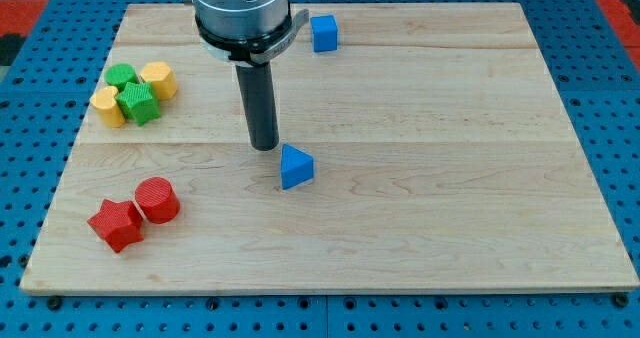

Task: Push the blue triangle to the bottom right

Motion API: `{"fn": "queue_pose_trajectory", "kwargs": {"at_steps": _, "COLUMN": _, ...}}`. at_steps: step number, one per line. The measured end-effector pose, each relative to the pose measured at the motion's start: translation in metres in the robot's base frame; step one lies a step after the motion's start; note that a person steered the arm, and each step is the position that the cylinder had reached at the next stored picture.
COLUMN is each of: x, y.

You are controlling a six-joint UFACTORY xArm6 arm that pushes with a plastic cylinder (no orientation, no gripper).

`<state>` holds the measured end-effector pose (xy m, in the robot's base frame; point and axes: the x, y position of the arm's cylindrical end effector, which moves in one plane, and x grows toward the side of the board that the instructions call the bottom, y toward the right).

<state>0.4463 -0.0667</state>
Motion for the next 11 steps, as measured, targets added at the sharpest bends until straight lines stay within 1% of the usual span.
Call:
{"fn": "queue_pose_trajectory", "kwargs": {"at_steps": 2, "x": 0.000, "y": -0.004}}
{"fn": "queue_pose_trajectory", "kwargs": {"at_steps": 3, "x": 0.002, "y": 0.003}}
{"fn": "queue_pose_trajectory", "kwargs": {"at_steps": 4, "x": 0.030, "y": -0.001}}
{"fn": "queue_pose_trajectory", "kwargs": {"at_steps": 5, "x": 0.064, "y": 0.019}}
{"fn": "queue_pose_trajectory", "kwargs": {"at_steps": 6, "x": 0.066, "y": 0.104}}
{"fn": "queue_pose_trajectory", "kwargs": {"at_steps": 7, "x": 0.067, "y": 0.006}}
{"fn": "queue_pose_trajectory", "kwargs": {"at_steps": 8, "x": 0.050, "y": -0.018}}
{"fn": "queue_pose_trajectory", "kwargs": {"at_steps": 9, "x": 0.027, "y": 0.037}}
{"fn": "queue_pose_trajectory", "kwargs": {"at_steps": 10, "x": 0.031, "y": 0.091}}
{"fn": "queue_pose_trajectory", "kwargs": {"at_steps": 11, "x": 0.032, "y": 0.130}}
